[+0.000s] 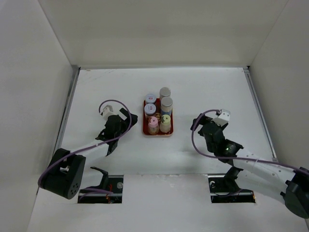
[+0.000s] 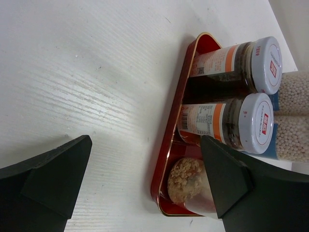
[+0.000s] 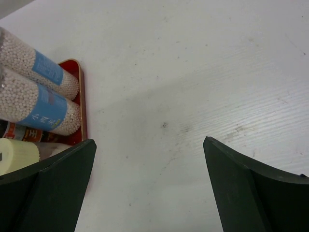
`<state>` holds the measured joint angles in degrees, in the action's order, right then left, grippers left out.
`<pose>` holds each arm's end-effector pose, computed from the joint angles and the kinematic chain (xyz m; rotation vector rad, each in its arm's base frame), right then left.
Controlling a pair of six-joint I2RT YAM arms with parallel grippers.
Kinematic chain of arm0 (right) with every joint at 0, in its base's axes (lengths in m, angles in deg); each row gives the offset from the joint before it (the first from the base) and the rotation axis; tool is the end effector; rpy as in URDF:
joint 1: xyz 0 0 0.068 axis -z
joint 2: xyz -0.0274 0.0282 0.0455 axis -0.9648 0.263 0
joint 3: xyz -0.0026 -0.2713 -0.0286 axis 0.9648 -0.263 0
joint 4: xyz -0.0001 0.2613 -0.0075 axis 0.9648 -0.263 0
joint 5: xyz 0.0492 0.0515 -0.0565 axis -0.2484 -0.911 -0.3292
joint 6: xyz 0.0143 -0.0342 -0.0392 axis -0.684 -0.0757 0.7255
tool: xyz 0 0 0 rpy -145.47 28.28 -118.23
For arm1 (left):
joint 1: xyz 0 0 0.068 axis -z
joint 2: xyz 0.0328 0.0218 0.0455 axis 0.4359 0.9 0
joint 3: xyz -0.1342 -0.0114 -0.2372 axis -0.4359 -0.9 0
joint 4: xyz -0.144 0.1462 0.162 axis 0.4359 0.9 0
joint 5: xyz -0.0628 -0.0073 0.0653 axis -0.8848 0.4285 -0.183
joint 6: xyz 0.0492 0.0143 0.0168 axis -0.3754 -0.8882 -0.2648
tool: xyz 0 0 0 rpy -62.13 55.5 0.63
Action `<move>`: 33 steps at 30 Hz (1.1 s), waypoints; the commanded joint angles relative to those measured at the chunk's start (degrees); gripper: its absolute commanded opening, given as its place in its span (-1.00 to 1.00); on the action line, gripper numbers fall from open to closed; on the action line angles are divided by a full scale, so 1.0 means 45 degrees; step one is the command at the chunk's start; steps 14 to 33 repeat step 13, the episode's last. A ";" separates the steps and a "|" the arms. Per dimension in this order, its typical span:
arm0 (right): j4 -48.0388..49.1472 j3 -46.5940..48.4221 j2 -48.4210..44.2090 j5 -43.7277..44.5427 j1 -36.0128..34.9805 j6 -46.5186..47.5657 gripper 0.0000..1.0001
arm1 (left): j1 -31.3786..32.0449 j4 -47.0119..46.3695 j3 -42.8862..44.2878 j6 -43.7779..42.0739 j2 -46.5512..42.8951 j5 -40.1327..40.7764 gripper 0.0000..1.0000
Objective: Organize the condiment bottles
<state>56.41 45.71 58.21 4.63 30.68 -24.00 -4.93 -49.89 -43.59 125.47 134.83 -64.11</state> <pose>0.1544 0.1146 0.2147 0.3798 1.8655 0.1869 0.2147 -0.0752 0.1551 -0.7416 1.9796 -0.6388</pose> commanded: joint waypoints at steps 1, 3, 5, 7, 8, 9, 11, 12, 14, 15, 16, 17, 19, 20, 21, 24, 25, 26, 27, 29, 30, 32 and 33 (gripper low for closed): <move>0.0263 0.0055 -0.0420 0.0031 0.0137 -0.0493 1.00 | -0.0027 -0.0377 0.0157 0.0019 -0.0490 0.0102 1.00; 0.0301 0.0075 -0.0362 -0.0067 0.0137 -0.0531 1.00 | -0.0008 -0.0378 0.0195 0.0019 -0.0335 0.0045 1.00; 0.0457 0.0094 -0.0128 -0.0106 0.0097 -0.0570 1.00 | -0.0008 -0.0300 0.0273 0.0019 -0.0295 -0.0092 1.00; 0.0420 0.0327 0.0242 -0.0184 0.0097 -0.0532 1.00 | 0.0050 -0.0377 0.0254 -0.0020 -0.0431 0.0004 1.00; 0.0380 0.0464 0.0380 -0.0223 0.0097 -0.0474 1.00 | 0.0051 -0.0397 0.0254 -0.0039 -0.0432 0.0043 1.00; 0.0360 0.0543 0.0458 -0.0243 0.0097 -0.0454 1.00 | 0.0090 -0.0378 0.0293 -0.0039 -0.0296 0.0044 1.00; 0.0516 0.0582 0.0556 -0.0243 0.0059 -0.0473 1.00 | 0.0071 -0.0261 0.0468 -0.0059 0.0016 -0.0170 1.00; 0.0613 0.0602 0.0615 -0.0243 0.0058 -0.0454 1.00 | 0.0032 -0.0338 0.0469 -0.0059 0.0095 -0.0345 1.00; 0.0614 0.0660 0.0693 -0.0243 0.0020 -0.0415 1.00 | -0.0007 -0.0416 0.0469 -0.0059 0.0134 -0.0385 1.00; 0.0614 0.0660 0.0693 -0.0243 0.0020 -0.0415 1.00 | -0.0007 -0.0416 0.0469 -0.0059 0.0134 -0.0385 1.00; 0.0614 0.0660 0.0693 -0.0243 0.0020 -0.0415 1.00 | -0.0007 -0.0416 0.0469 -0.0059 0.0134 -0.0385 1.00; 0.0614 0.0660 0.0693 -0.0243 0.0020 -0.0415 1.00 | -0.0007 -0.0416 0.0469 -0.0059 0.0134 -0.0385 1.00; 0.0614 0.0660 0.0693 -0.0243 0.0020 -0.0415 1.00 | -0.0007 -0.0416 0.0469 -0.0059 0.0134 -0.0385 1.00; 0.0614 0.0660 0.0693 -0.0243 0.0020 -0.0415 1.00 | -0.0007 -0.0416 0.0469 -0.0059 0.0134 -0.0385 1.00; 0.0614 0.0660 0.0693 -0.0243 0.0020 -0.0415 1.00 | -0.0007 -0.0416 0.0469 -0.0059 0.0134 -0.0385 1.00; 0.0614 0.0660 0.0693 -0.0243 0.0020 -0.0415 1.00 | -0.0007 -0.0416 0.0469 -0.0059 0.0134 -0.0385 1.00; 0.0614 0.0660 0.0693 -0.0243 0.0020 -0.0415 1.00 | -0.0007 -0.0416 0.0469 -0.0059 0.0134 -0.0385 1.00; 0.0614 0.0660 0.0693 -0.0243 0.0020 -0.0415 1.00 | -0.0007 -0.0416 0.0469 -0.0059 0.0134 -0.0385 1.00; 0.0614 0.0660 0.0693 -0.0243 0.0020 -0.0415 1.00 | -0.0007 -0.0416 0.0469 -0.0059 0.0134 -0.0385 1.00; 0.0614 0.0660 0.0693 -0.0243 0.0020 -0.0415 1.00 | -0.0007 -0.0416 0.0469 -0.0059 0.0134 -0.0385 1.00; 0.0614 0.0660 0.0693 -0.0243 0.0020 -0.0415 1.00 | -0.0007 -0.0416 0.0469 -0.0059 0.0134 -0.0385 1.00; 0.0614 0.0660 0.0693 -0.0243 0.0020 -0.0415 1.00 | -0.0007 -0.0416 0.0469 -0.0059 0.0134 -0.0385 1.00; 0.0614 0.0660 0.0693 -0.0243 0.0020 -0.0415 1.00 | -0.0007 -0.0416 0.0469 -0.0059 0.0134 -0.0385 1.00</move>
